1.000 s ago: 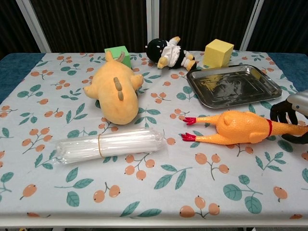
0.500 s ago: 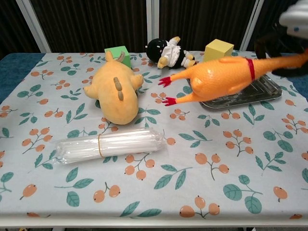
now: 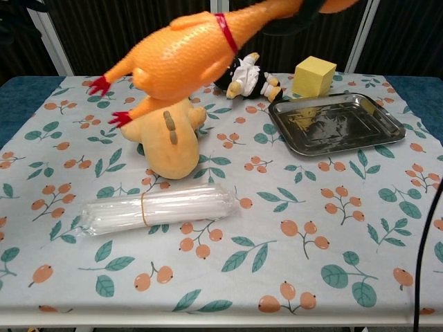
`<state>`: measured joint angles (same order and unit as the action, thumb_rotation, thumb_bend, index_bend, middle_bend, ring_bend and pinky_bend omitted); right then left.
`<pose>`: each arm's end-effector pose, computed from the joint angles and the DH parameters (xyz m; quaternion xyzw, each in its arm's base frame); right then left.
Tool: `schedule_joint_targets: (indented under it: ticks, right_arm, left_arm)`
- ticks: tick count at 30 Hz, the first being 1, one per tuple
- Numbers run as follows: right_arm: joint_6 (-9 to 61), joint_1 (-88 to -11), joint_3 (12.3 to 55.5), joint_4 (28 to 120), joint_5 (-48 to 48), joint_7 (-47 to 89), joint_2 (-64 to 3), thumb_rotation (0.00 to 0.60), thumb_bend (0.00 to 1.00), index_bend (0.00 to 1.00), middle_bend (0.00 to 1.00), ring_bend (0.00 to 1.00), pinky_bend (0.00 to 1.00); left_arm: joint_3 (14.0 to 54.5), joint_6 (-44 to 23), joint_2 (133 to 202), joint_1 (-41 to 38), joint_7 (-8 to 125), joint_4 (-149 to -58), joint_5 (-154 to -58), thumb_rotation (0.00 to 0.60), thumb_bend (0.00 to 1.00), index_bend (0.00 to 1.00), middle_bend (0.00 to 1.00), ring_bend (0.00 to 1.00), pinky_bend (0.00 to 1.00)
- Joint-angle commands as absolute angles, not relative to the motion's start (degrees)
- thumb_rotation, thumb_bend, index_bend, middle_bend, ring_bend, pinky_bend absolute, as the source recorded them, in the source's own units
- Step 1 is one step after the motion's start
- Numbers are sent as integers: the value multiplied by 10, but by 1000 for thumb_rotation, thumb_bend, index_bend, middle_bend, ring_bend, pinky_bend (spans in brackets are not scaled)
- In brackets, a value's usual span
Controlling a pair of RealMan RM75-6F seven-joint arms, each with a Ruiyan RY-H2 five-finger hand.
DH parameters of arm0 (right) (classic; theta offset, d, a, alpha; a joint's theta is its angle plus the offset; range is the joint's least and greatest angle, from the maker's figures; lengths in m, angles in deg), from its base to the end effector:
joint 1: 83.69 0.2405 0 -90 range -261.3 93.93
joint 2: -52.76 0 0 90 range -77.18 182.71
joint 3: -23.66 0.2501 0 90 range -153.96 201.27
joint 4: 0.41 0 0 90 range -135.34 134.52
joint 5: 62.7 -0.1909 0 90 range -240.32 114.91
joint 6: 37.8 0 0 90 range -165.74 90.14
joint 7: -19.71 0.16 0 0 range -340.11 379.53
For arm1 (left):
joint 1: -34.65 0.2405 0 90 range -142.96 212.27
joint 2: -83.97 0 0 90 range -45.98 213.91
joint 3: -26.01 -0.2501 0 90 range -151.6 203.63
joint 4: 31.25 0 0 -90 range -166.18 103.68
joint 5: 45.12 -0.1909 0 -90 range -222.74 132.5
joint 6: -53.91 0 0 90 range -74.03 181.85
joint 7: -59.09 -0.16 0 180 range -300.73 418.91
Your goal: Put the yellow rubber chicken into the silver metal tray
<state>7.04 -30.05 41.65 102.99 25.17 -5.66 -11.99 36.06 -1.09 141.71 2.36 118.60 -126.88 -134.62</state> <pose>-0.0009 -0.3368 0.0948 0.8546 -0.0131 0.3999 0.3310 -0.1793 0.3241 0.1448 -0.5364 -0.6348 -0.5250 0.1838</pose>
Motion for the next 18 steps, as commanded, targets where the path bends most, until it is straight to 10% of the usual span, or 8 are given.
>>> schedule_joint_targets:
  ticks: [1, 18]
  right_arm:
    - [59, -266, 439, 1013, 222, -86, -151, 600, 301, 904, 754, 723, 978]
    - [70, -177, 461, 966, 104, -183, -223, 600, 300, 905, 755, 723, 978]
  left_arm:
    - [361, 27, 1411, -22, 1258, -1256, -1366, 600, 159, 194, 164, 146, 240]
    - [316, 48, 1403, -86, 1402, -1236, -1407, 600, 160, 185, 156, 146, 240]
